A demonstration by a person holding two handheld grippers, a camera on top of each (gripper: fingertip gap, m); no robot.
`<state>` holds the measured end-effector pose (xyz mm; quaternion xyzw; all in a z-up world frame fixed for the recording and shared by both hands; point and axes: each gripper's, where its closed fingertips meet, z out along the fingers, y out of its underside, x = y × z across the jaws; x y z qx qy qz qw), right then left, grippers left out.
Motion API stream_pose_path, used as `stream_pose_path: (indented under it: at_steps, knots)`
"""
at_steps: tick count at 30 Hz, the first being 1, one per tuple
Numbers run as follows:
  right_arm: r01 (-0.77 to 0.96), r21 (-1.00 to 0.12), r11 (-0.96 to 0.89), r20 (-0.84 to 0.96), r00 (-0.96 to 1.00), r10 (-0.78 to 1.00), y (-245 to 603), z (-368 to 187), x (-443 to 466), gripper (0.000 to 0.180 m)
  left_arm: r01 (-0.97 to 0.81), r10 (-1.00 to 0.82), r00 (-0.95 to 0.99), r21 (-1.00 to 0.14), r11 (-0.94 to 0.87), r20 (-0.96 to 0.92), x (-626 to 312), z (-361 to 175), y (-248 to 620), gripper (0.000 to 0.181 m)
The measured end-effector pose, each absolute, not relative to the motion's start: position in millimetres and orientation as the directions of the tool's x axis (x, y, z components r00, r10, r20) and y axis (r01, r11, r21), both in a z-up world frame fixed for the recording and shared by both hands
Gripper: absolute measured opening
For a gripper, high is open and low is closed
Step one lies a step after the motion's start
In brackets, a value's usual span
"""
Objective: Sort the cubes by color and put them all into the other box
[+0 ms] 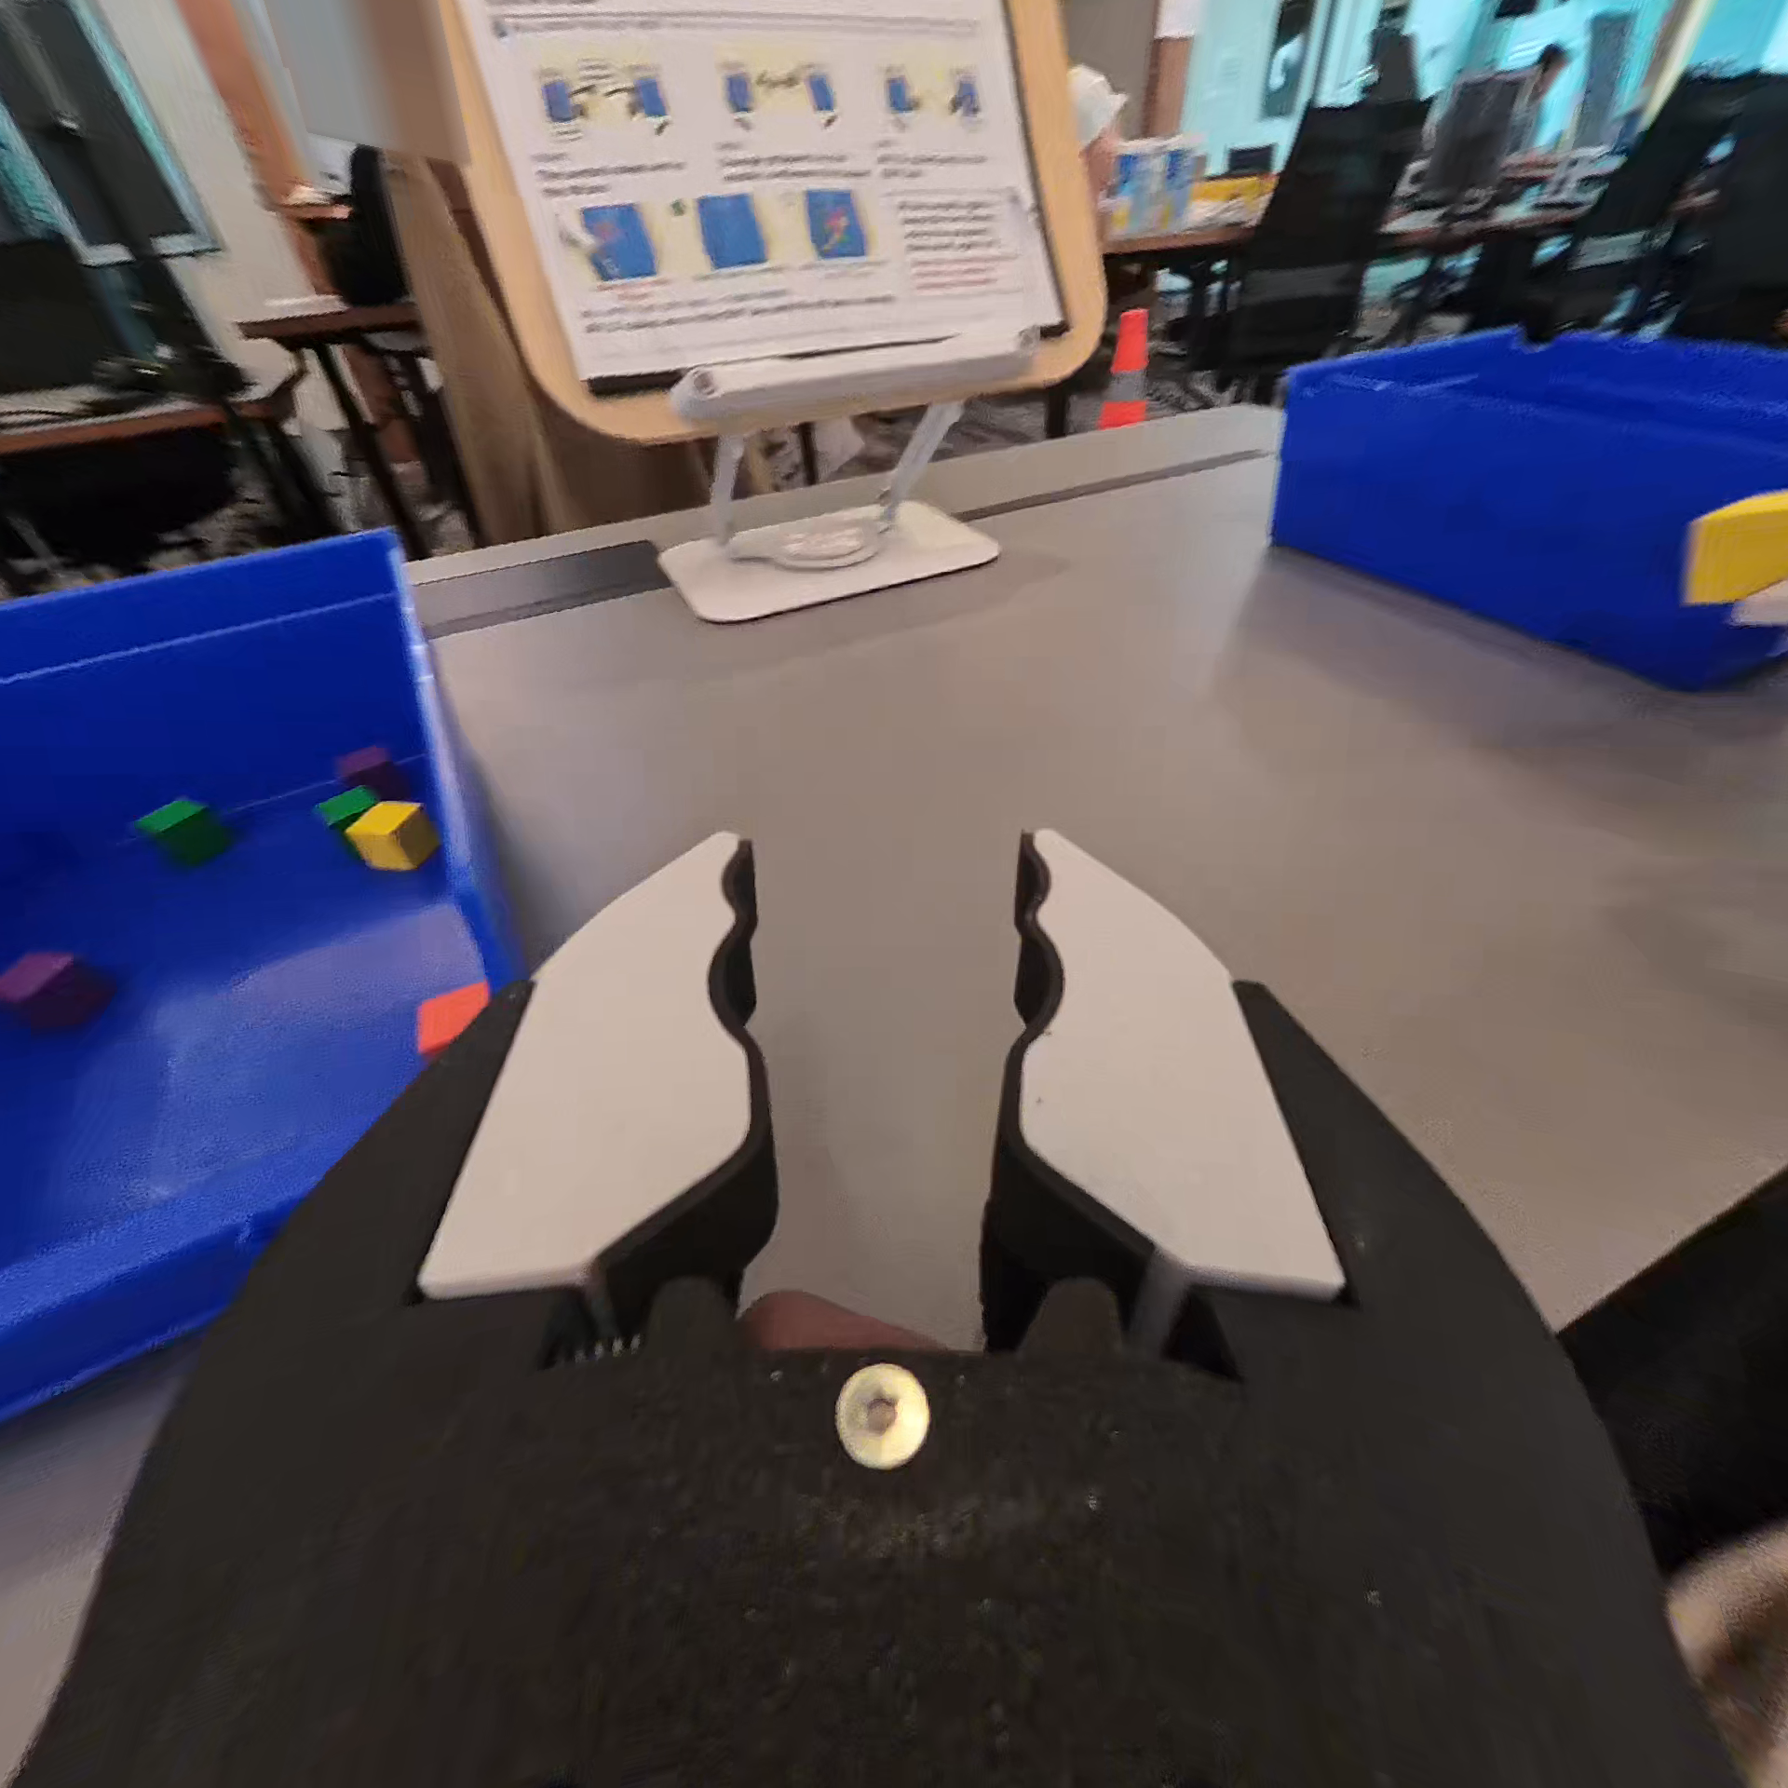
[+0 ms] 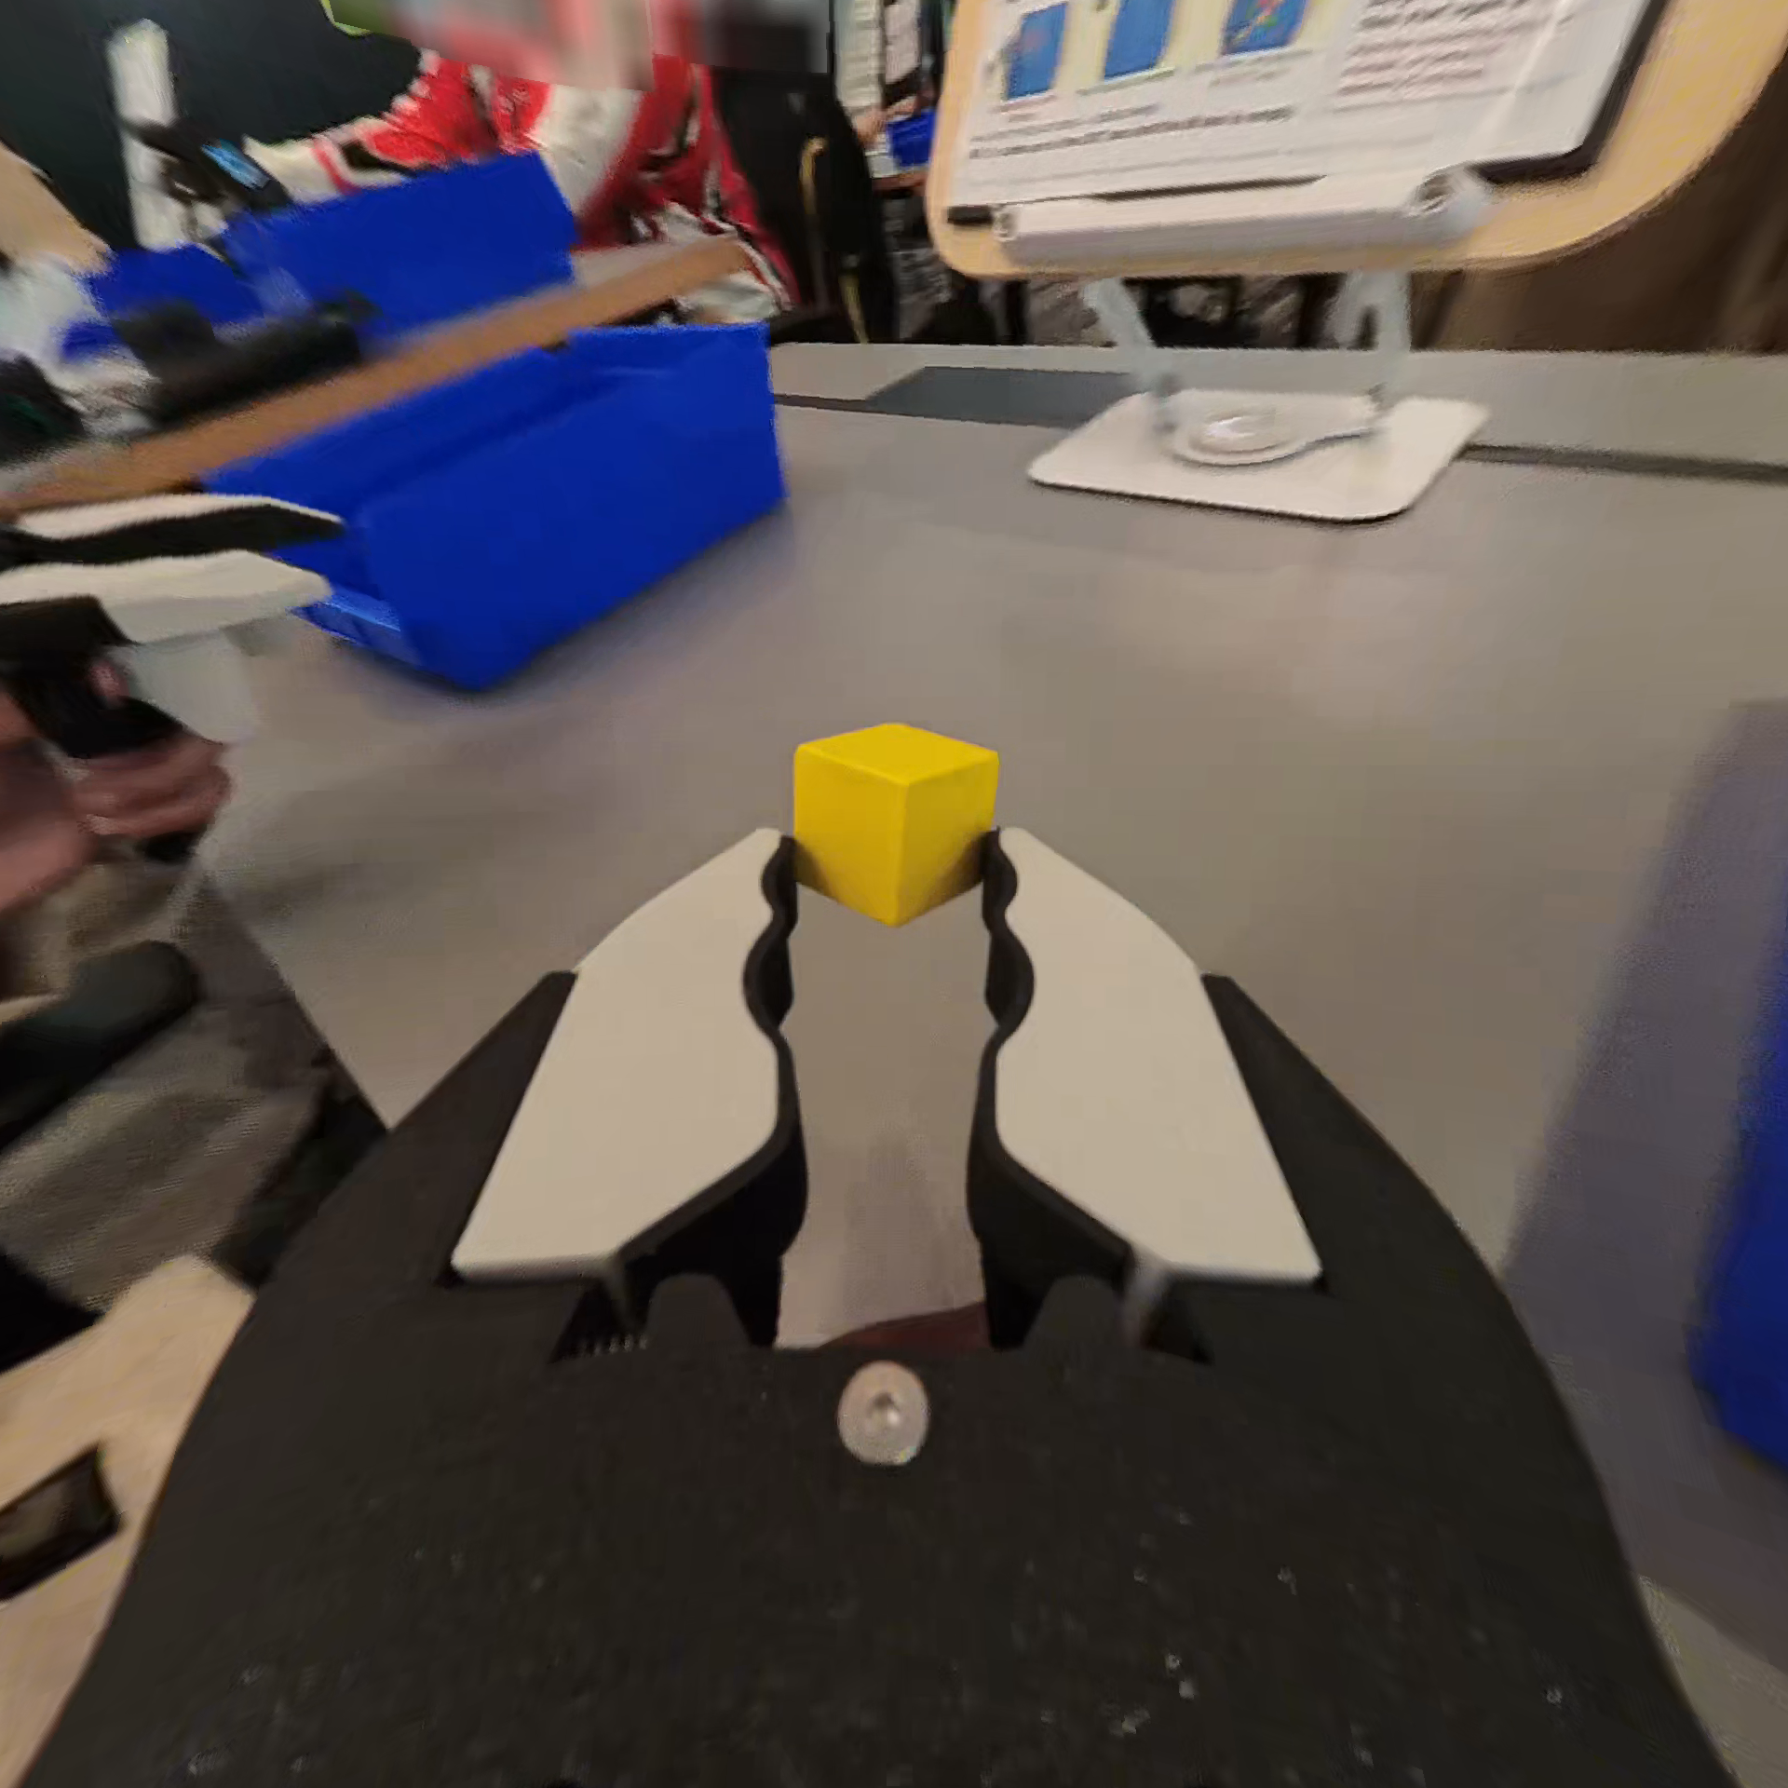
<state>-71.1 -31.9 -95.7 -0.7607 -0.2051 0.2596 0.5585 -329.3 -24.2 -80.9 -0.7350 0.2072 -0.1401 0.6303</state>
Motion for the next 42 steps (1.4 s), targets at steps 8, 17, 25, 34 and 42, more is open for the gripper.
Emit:
stream_pose_path:
  at_steps: [8,17,25,34,42]
  knots:
    - [0.030,-0.962,-0.272,-0.137,0.809,0.572,-42,-92,-59,0.037,-0.288,-0.441,0.862,-0.958,-0.021,-0.250,-327,-87,-33,0.047]
    - [0.426,-0.674,-0.603,0.219,0.895,0.388,25,-73,148,0.036,-0.218,-0.509,0.849,-0.971,-0.092,-0.143,-318,-91,-34,0.047]
    - [0.482,-0.028,-0.876,0.237,0.854,0.463,55,-174,229,0.037,-0.303,-0.527,0.820,-0.951,-0.068,-0.224,-306,-95,-43,0.047]
    - [0.449,0.227,-0.864,0.252,0.830,0.498,18,-177,246,0.037,-0.313,-0.570,0.794,-0.946,-0.084,-0.212,-302,-104,-51,0.047]
    - [0.486,0.178,-0.855,0.312,0.797,0.518,22,-168,252,0.047,-0.340,-0.598,0.769,-0.937,-0.086,-0.224,-294,-109,-53,0.047]
